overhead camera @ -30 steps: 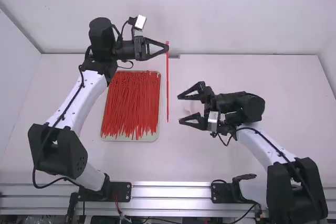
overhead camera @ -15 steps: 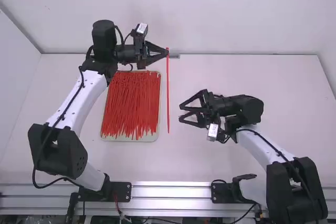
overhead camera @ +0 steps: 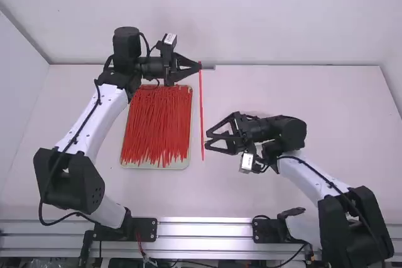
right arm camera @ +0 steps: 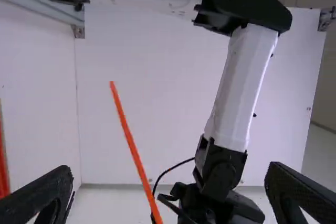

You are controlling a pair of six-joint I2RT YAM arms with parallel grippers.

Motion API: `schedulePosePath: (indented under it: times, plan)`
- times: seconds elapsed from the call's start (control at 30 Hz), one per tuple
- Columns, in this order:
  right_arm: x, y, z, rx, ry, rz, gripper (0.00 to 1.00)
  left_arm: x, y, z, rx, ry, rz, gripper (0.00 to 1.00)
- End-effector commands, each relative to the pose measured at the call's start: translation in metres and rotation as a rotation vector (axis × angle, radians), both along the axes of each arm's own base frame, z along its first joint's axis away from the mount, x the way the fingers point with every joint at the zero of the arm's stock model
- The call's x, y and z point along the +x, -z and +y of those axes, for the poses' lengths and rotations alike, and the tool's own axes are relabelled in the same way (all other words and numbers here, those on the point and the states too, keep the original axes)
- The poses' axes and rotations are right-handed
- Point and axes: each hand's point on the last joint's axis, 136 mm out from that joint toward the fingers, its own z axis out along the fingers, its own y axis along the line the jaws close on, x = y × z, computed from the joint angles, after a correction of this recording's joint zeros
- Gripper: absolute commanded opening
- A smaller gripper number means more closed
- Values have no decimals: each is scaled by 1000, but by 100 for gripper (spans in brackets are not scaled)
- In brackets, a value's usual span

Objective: Fasten the cable tie

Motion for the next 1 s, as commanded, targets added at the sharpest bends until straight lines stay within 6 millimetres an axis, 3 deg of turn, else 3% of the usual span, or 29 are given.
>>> schedulePosePath:
  times: [0.0,0.3,0.33,0.37,0.47,0.5,0.67,0.97]
  plan:
    - [1,-2,0,13,16,-8,98,-6,-8,-9,6,31,-68,2]
    - [2,-1,-1,12,18,-14,99,-12,-7,-20,5,59,-66,2]
    - [1,-2,-1,10,17,0,88,-13,-7,-22,6,61,-67,2]
    - [1,-2,-1,10,16,4,86,-13,-7,-22,6,61,-67,2]
    - [2,-4,2,18,26,25,61,-12,-6,-25,15,50,-74,2]
    - [2,-4,2,19,27,26,60,-12,-6,-25,15,50,-75,2]
    - [2,-5,2,13,24,54,33,-9,-6,-22,16,39,-76,2]
    - [5,-4,-1,5,34,77,30,-3,-5,-18,25,8,-83,2]
